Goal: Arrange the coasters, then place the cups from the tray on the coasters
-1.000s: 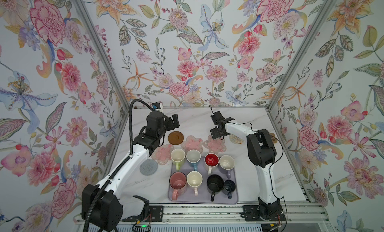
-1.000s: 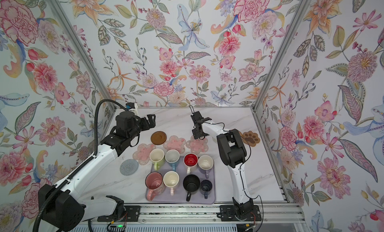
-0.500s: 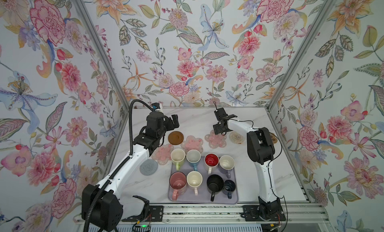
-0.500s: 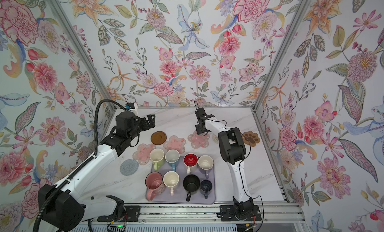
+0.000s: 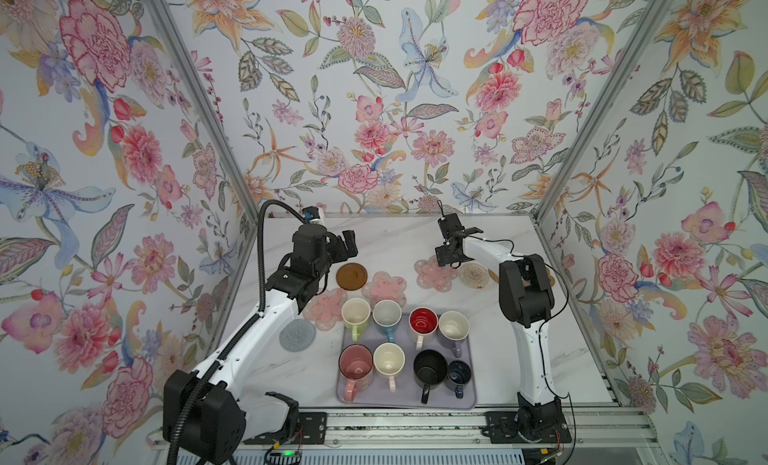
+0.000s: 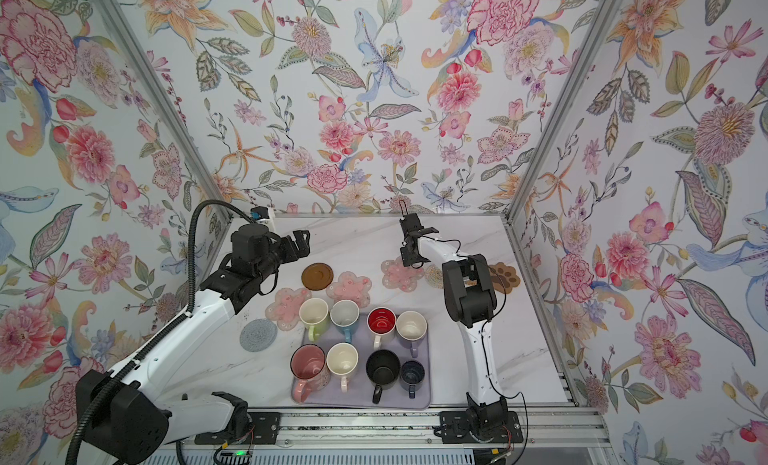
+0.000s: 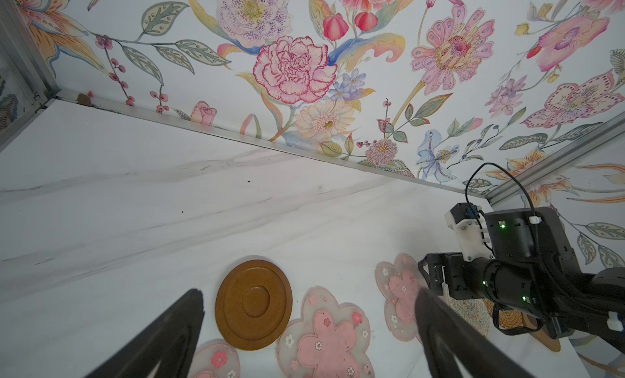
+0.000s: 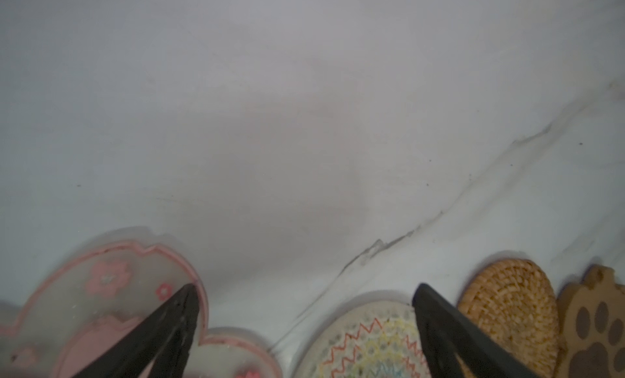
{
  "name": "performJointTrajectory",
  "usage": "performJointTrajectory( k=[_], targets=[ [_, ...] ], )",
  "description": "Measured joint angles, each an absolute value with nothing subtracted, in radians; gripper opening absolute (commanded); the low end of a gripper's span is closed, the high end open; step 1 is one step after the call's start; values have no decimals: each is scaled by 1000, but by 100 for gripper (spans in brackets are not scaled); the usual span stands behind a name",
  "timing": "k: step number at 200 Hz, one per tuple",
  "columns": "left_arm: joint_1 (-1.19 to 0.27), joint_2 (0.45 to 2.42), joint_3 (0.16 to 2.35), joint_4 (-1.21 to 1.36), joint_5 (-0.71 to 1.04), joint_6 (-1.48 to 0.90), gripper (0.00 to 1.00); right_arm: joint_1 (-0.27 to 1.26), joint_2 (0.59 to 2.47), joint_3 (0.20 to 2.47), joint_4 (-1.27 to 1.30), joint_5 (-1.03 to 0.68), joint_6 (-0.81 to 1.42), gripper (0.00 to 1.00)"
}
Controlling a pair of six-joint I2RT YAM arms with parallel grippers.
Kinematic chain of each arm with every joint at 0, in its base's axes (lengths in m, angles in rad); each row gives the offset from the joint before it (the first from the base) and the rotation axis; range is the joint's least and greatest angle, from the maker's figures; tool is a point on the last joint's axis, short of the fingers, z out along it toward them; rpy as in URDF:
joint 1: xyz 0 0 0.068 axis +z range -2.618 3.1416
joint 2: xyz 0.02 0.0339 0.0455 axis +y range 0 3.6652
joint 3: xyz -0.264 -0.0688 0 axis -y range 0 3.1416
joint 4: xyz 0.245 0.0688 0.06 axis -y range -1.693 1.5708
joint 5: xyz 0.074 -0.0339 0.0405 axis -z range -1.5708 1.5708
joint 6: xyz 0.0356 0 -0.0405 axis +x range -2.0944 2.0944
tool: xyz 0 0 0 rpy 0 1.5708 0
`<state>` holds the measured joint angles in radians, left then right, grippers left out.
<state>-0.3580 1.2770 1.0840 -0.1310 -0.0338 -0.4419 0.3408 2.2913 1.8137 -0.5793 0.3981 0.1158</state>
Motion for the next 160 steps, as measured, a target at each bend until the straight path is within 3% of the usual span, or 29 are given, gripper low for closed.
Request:
performJointTrajectory(
  k=[89,160],
  targets=[
    [-358,1274,1084,-131,-34,-442,99,317,2275,1789,-553,385,108,99],
    [-356,1250,1059,-150,-38,-442,99,318,2049,1775,-518,100,196,99]
  ],
)
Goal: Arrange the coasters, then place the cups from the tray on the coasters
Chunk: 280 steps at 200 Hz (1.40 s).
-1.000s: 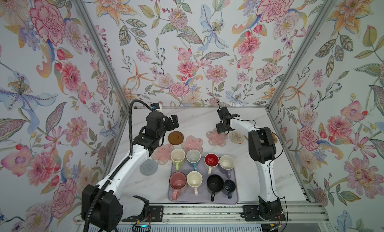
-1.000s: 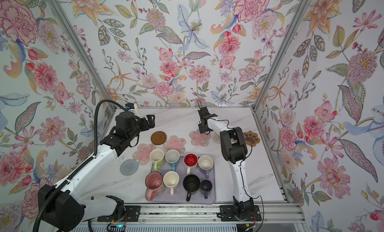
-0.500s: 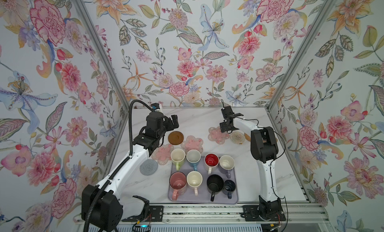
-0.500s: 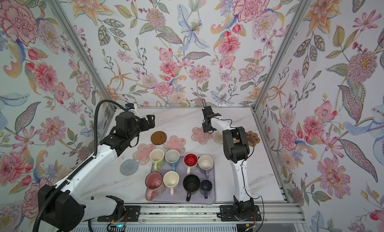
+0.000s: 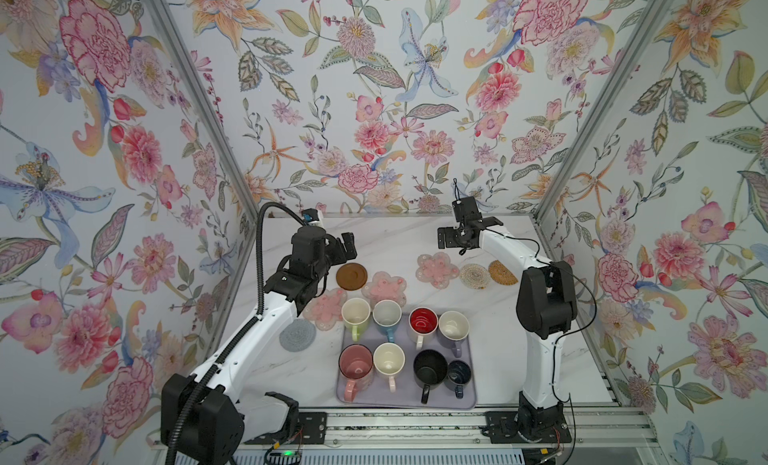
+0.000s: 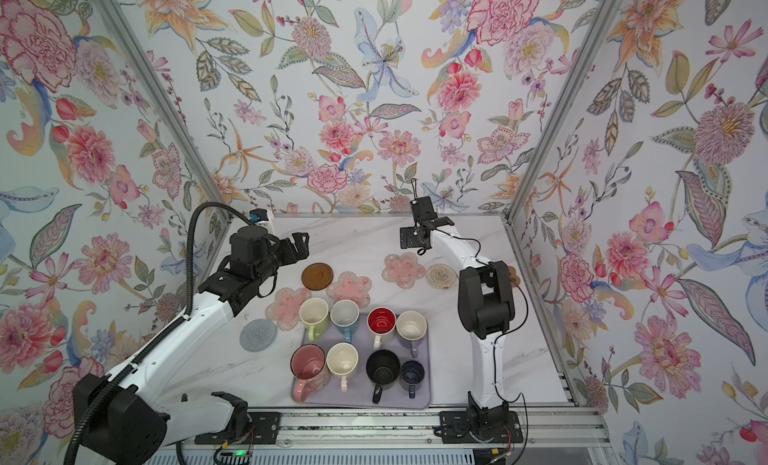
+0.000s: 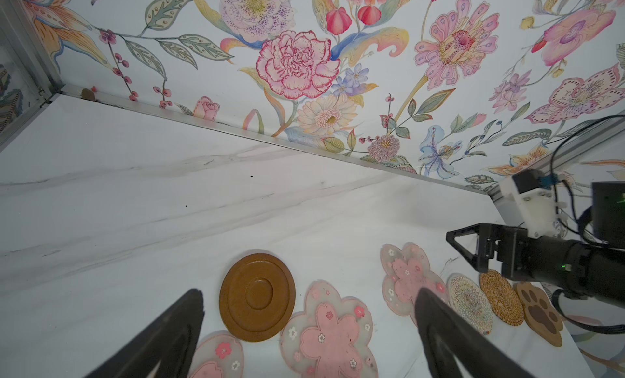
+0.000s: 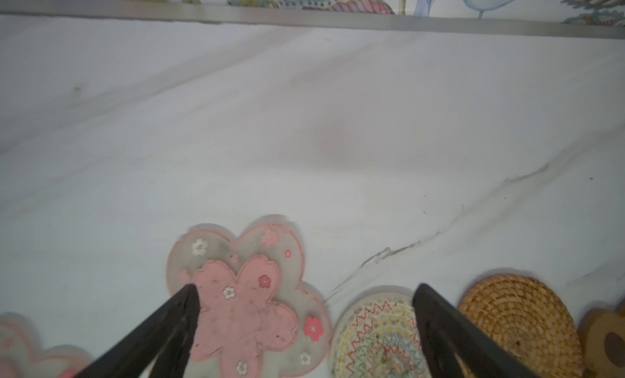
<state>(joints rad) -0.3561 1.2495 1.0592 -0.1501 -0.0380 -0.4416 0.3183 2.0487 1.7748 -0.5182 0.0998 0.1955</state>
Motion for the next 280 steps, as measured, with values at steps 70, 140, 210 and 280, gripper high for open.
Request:
performJointTrajectory(
  k=[70,140,210,280],
  targets=[
    [-340,1168,952,-165,-88,-442,99,427,1900,1652,-498,-44,208,99],
    [-282,1053,818,-189,-120,-464,99,603,2051,1711,-583,32,134,99],
    [-232,990,773,-203,-120,-469,99,635,2197,1816,-643,117,89,99],
    [-219,982,773,-208,-117,-469,99,635,2281,1875,-662,181,70,99]
  ],
)
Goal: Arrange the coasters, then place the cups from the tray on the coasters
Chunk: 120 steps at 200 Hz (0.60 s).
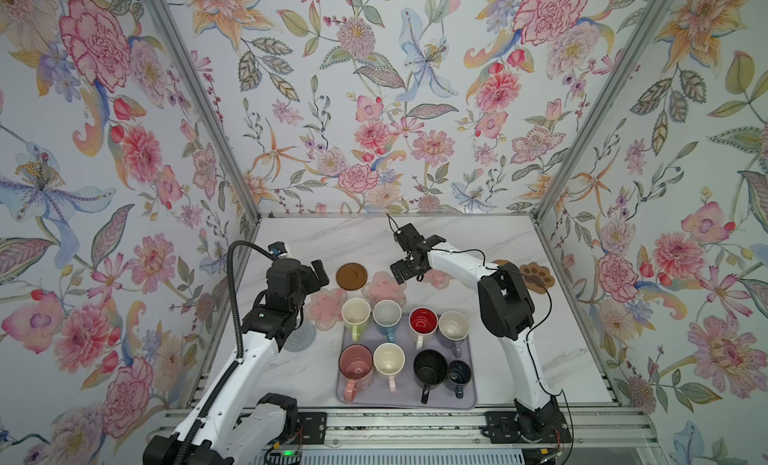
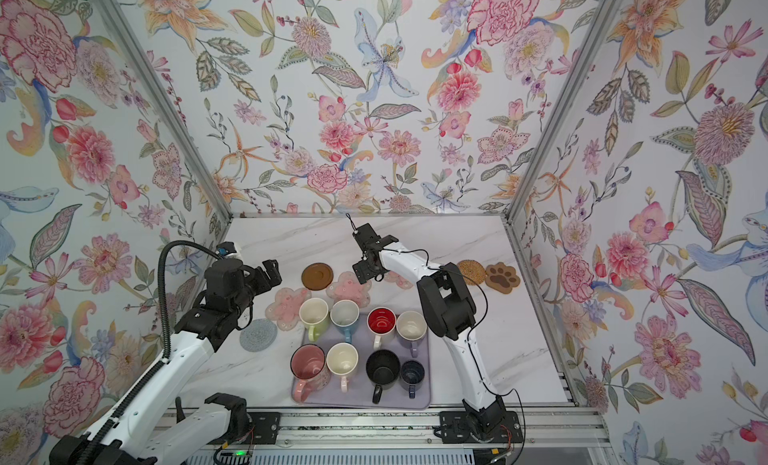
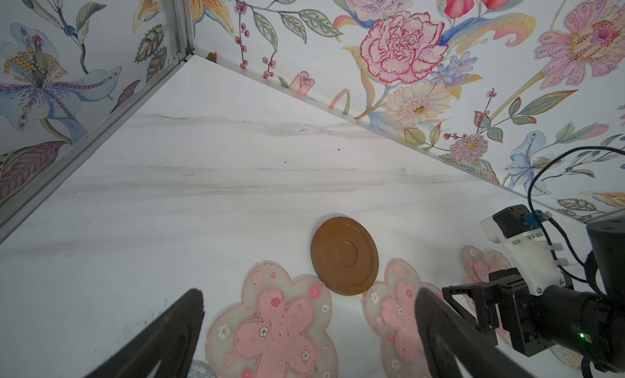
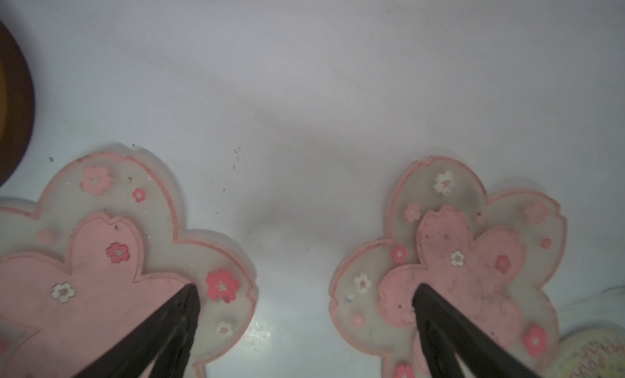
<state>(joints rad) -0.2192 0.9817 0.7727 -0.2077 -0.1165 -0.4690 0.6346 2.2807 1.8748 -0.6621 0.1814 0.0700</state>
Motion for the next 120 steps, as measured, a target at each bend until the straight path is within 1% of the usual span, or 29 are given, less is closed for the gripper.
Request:
performJointTrajectory(
  k=[120],
  targets=[
    [-207,982,772,-209,-109,-476,99,635,2336,1916,-662,247,64,99]
  ],
)
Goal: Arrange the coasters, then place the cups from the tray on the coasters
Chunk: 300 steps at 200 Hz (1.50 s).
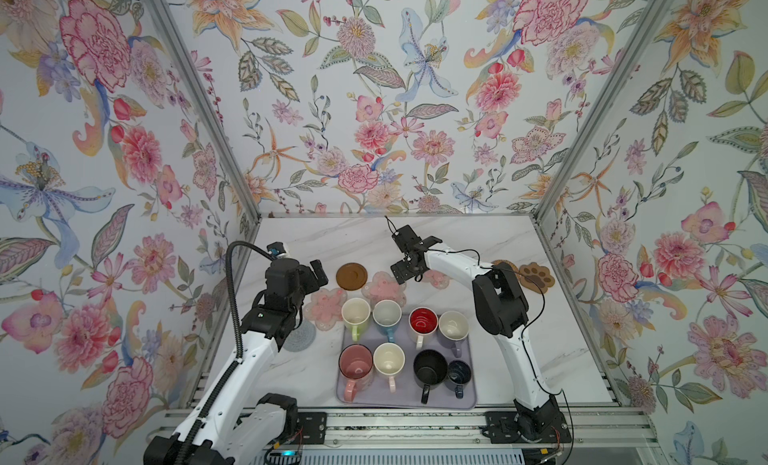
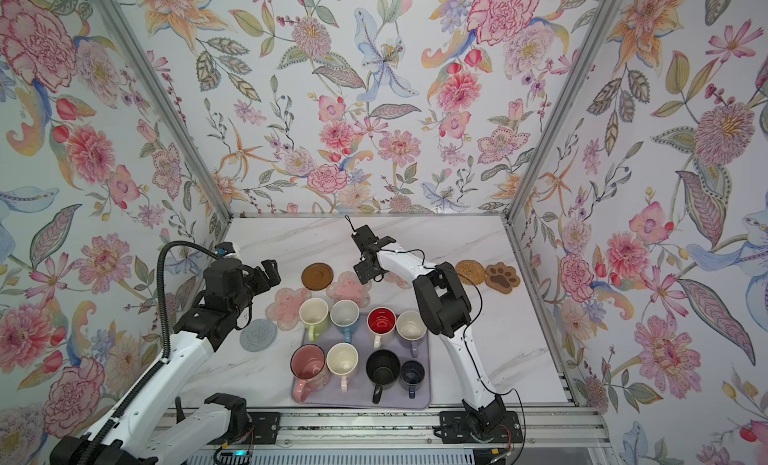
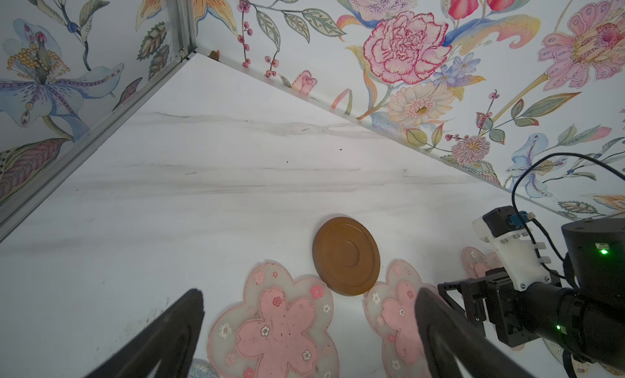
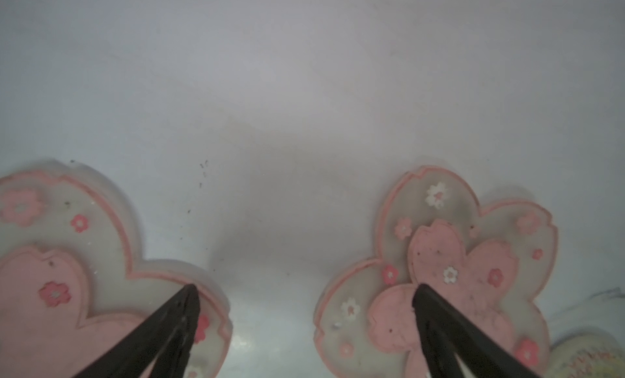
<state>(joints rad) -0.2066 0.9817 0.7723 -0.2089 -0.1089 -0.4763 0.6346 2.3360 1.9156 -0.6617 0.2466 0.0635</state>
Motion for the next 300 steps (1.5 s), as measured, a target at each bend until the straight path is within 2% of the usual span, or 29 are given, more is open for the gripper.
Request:
performJointTrajectory(
  k=[300],
  targets=[
    [-181,981,772,-210,-86,-492,99,565,2503,2167,-657,281,155,99]
  ],
)
